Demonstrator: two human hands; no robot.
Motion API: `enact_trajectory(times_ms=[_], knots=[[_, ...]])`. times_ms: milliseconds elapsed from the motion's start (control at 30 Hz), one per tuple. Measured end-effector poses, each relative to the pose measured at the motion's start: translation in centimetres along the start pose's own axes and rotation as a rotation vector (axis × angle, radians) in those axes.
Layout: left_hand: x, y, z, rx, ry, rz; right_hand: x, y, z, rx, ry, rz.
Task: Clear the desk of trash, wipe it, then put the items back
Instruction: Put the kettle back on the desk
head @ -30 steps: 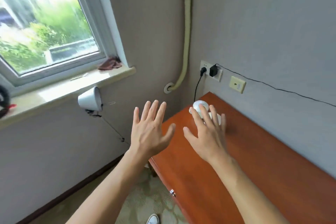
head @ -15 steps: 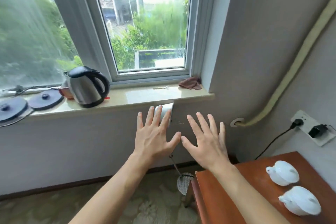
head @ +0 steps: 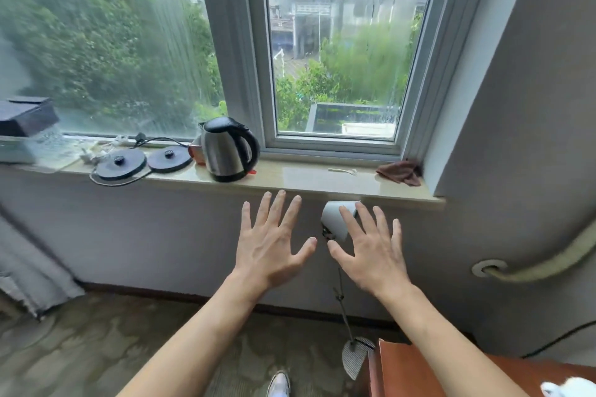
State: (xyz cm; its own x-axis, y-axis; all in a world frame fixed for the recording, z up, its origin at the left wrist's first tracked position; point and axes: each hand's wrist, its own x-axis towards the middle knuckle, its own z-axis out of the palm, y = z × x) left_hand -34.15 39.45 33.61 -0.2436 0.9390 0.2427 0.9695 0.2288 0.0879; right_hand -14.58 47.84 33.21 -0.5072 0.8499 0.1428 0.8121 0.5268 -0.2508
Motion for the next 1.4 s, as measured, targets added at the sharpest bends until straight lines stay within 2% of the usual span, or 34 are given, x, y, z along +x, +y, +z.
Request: enact_trajectory(times_ms=[300, 467, 600, 733, 900, 1067, 1333, 1400], knots=[[2.2, -8.4, -0.3, 0.019, 0.053, -0.143, 6.4, -7.2, 3.1, 0.055, -0.065, -0.124], [6.3, -14.5, 0.5, -0.044, 0.091, -0.215, 12.3, -11.0, 5.2, 0.086, -0.019, -0.175], [11.6, -20.7, 1.6, -0.091, 0.108, -0.245, 18.9, -14.4, 6.5, 0.228, 0.020, -0.173], [17.3, -26.1, 2.0, -0.164, 0.118, -0.233, 25.8, -18.0, 7.1, 0.392, 0.071, -0.085], [23.7, -31.5, 2.7, -0.348, 0.094, -0.184, 32.9, -21.1, 7.8, 0.476, 0.063, 0.004], [27.2, -35.0, 4.2, -0.572, -0.039, -0.119, 36.3, -22.6, 9.1, 0.507, 0.046, 0.107], [29.5, -36.6, 6.2, -1.067, -0.257, -0.062, 38.4, -22.0, 9.5, 0.515, 0.044, 0.257], [29.5, -36.5, 6.5, -1.129, -0.276, -0.056, 38.5, -22.1, 9.3, 0.539, 0.025, 0.300]])
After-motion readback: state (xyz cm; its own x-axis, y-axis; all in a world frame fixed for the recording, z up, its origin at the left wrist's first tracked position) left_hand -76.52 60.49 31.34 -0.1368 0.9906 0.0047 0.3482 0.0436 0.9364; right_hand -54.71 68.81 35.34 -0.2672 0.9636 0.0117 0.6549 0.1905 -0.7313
